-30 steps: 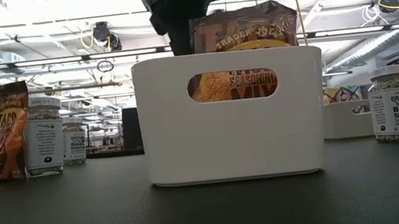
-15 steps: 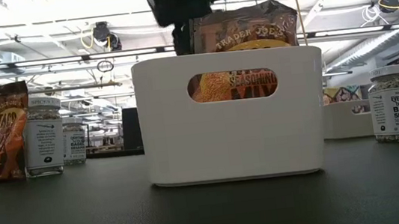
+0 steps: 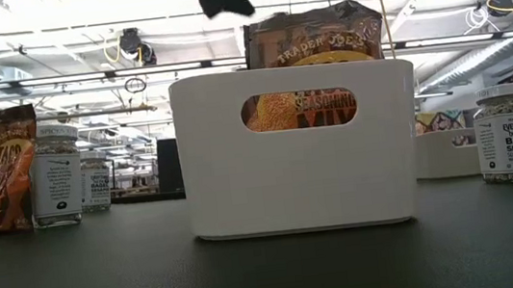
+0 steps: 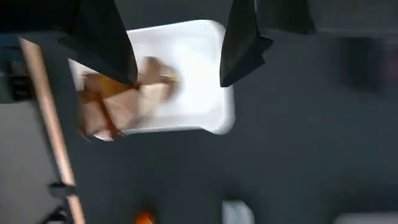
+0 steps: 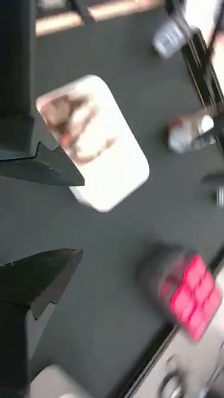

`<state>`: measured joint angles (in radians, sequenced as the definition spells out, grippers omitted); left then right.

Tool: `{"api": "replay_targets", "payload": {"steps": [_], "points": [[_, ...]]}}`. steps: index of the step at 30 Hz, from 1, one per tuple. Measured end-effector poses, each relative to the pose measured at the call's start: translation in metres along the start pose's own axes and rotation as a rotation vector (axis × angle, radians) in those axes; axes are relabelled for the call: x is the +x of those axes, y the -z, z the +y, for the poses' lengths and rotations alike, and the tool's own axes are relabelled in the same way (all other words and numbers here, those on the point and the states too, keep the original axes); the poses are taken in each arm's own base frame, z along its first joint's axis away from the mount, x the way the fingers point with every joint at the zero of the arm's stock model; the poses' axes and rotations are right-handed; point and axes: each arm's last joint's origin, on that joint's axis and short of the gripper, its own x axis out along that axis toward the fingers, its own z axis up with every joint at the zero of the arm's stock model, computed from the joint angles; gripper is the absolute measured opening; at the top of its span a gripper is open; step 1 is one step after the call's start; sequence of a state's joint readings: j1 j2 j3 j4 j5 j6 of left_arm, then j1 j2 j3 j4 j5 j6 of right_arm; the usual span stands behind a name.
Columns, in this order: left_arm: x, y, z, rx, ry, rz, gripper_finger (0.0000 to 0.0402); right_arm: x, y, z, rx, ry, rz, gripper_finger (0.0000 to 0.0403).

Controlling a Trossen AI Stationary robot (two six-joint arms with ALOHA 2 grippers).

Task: Sort spices by type
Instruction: Put the orange seasoning pack into the white bin

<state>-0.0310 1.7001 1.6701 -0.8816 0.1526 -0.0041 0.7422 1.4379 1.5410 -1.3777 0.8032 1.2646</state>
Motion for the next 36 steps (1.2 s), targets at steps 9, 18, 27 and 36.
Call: {"api": "replay_targets", "payload": {"steps": [9,18,27,36], "points": [[-0.057,0.020,0.053,0.111,-0.058,-0.187,0.0232,0.017,-0.020,-0.036,0.313,0.214,0.101,0.0205],[-0.062,0.027,0.084,0.128,0.067,-0.247,0.0232,0.064,-0.011,-0.068,0.444,0.438,0.217,0.0242],[-0.069,0.031,0.104,0.058,0.018,-0.262,0.0232,0.081,0.020,-0.124,0.693,0.619,0.395,0.0232],[-0.073,0.022,0.108,-0.002,-0.023,-0.353,0.0232,0.100,0.047,-0.132,0.692,0.611,0.452,0.0226]]}}
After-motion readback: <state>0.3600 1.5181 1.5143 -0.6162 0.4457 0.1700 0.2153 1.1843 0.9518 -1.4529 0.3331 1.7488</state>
